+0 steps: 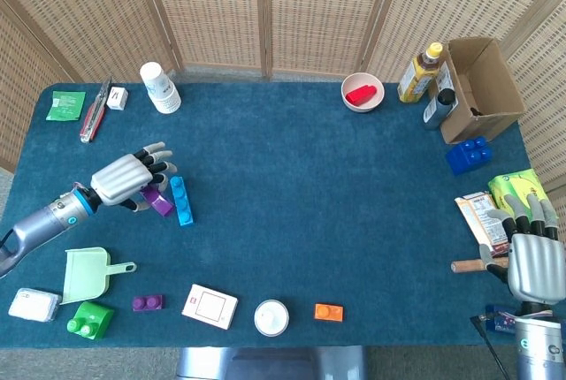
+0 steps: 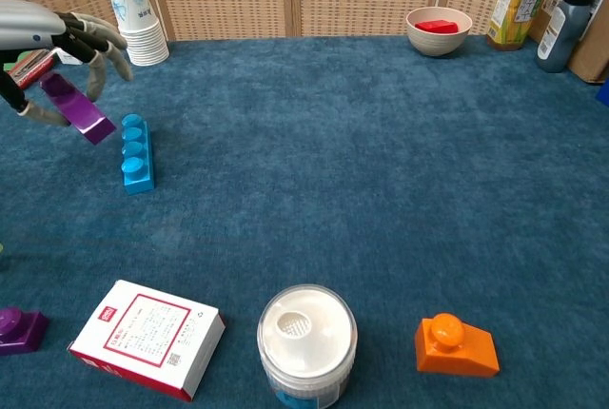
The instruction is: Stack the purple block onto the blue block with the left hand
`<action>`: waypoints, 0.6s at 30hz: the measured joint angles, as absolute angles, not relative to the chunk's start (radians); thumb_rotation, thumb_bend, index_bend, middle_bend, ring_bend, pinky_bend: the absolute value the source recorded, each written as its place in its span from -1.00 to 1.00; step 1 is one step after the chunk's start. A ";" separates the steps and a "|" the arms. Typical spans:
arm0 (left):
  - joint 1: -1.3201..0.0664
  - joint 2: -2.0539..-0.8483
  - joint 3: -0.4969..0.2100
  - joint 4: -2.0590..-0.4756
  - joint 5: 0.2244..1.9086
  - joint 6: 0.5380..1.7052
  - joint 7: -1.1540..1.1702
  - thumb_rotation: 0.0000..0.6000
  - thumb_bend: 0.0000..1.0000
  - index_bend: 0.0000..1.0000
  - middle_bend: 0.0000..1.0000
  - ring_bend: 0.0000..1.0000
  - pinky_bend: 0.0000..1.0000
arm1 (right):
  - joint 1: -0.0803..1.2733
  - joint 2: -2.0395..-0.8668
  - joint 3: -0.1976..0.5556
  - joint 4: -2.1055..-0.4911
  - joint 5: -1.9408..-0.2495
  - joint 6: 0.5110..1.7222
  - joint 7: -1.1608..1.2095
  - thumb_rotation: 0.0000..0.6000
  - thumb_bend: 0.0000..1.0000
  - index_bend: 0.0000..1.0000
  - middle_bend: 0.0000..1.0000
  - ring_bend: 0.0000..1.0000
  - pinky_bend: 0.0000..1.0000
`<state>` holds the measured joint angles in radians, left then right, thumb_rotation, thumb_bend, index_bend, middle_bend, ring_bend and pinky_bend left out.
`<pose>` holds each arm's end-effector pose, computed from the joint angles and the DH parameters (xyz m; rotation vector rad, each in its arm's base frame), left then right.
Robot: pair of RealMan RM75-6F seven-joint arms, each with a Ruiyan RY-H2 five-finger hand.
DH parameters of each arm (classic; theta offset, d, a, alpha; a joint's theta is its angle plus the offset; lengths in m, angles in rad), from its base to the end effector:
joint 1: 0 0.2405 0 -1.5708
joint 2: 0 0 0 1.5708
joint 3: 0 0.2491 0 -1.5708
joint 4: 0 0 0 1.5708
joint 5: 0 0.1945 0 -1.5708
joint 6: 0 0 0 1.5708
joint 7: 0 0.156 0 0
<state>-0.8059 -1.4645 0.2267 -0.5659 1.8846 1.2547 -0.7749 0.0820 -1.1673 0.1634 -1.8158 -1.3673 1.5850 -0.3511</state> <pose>-0.2385 0.3921 0.0909 -2.2945 -0.5944 -0.8996 -0.2639 -0.2046 0.1786 1.2028 -0.7754 0.8599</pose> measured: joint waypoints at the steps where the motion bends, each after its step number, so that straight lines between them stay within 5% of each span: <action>1: -0.808 -1.473 0.230 -0.552 1.889 1.260 -0.777 1.00 -0.29 0.26 -0.48 -0.77 -1.00 | 0.081 -1.167 0.163 -1.818 -1.368 1.587 -0.353 1.00 -0.43 -0.35 -0.65 -1.00 -0.84; 18: -0.837 -1.583 0.278 -0.376 1.931 1.309 -0.796 1.00 -0.28 0.26 -0.48 -0.77 -1.00 | 0.069 -1.160 0.165 -1.825 -1.359 1.597 -0.351 1.00 -0.43 -0.35 -0.65 -1.00 -0.84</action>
<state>-0.8374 -1.5826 0.2779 -0.3758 1.9306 1.3093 -0.7963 0.0686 -1.1601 0.1653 -1.8250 -1.3591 1.5974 -0.3510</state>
